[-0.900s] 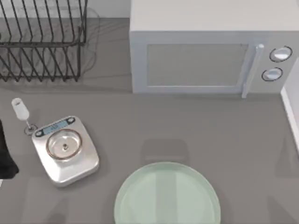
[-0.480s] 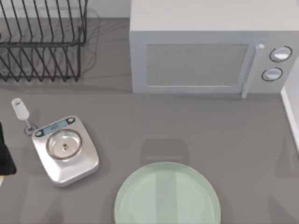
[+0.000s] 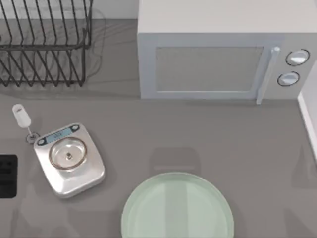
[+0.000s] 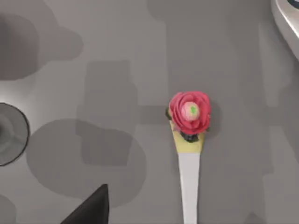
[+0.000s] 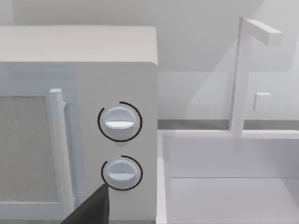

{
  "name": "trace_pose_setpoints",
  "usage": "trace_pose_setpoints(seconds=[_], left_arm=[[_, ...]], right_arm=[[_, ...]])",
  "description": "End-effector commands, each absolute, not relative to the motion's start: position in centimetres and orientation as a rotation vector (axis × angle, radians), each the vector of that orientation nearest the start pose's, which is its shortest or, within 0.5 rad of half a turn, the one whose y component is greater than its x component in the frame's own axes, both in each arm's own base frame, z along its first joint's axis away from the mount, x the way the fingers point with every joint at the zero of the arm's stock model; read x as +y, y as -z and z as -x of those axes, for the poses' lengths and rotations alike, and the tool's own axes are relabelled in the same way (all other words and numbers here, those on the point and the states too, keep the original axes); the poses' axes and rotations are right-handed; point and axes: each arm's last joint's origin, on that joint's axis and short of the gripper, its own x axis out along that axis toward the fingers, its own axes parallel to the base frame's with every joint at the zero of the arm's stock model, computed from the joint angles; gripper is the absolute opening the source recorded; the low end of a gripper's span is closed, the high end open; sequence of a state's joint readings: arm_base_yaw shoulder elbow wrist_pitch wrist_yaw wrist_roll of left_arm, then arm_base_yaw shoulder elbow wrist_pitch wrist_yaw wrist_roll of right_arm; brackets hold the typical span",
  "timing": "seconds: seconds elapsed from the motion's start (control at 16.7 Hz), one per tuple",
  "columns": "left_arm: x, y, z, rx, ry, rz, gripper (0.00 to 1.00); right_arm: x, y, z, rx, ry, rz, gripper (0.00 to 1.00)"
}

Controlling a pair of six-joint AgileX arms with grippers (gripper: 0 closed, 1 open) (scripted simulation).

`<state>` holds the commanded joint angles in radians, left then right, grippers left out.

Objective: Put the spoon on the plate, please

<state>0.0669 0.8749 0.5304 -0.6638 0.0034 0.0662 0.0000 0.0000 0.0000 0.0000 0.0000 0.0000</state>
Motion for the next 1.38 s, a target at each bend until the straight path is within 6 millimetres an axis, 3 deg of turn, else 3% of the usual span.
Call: trace_pose_setpoints(seconds=[0.18, 0.42, 0.6, 0.9, 1.08, 1.38], left_arm=[[1.6, -19.1, -18.5, 1.283, -0.016, -0.017, 1.00], [2.3, -19.3, -21.0, 1.499, -0.005, -0.005, 1.00], [2.5, -19.2, -22.0, 1.563, 0.000, 0.000, 1.00], [2.4, -19.1, -22.0, 1.564, 0.003, -0.003, 1.00], [2.5, -17.5, -22.3, 1.570, 0.001, 0.000, 1.00], [2.6, -12.0, -22.6, 1.557, -0.001, -0.001, 1.00]], right_arm=[[-0.1, -16.0, -10.6, 0.000, 0.000, 0.000, 1.00], [-0.1, -16.0, -10.6, 0.000, 0.000, 0.000, 1.00], [-0.1, -16.0, -10.6, 0.000, 0.000, 0.000, 1.00], [-0.1, -16.0, -10.6, 0.000, 0.000, 0.000, 1.00], [-0.1, -16.0, -10.6, 0.000, 0.000, 0.000, 1.00], [-0.1, -16.0, -10.6, 0.000, 0.000, 0.000, 1.00]])
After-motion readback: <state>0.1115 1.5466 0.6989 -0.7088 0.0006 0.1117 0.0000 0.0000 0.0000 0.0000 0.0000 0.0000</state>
